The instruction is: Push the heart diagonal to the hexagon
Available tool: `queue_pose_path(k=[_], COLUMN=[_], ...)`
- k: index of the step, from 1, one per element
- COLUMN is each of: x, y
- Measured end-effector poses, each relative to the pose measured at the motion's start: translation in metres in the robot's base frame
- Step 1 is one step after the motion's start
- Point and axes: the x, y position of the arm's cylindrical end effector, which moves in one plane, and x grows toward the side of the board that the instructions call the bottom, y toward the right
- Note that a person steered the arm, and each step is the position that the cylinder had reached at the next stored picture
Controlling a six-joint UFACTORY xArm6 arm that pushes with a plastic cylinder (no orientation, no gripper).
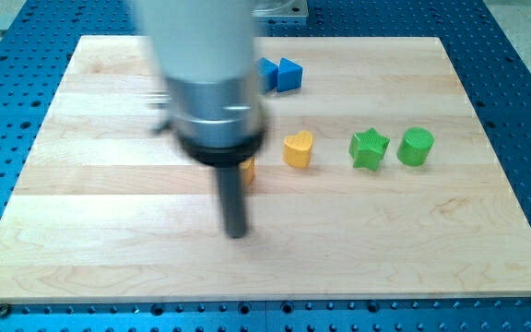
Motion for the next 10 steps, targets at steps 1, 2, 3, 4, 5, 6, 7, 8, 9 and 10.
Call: queue_pose_path(k=[1,2,3,4,5,6,7,8,9,10], x=[-0.021,-0.059,-0.085,-0.083,-0.083,-0.070,-0.071,-0.087,-0.089,-0.089], y=[0.139,0.190,0.173,0.125,0.087,0.082,0.082,0.076,0.032,-0.019])
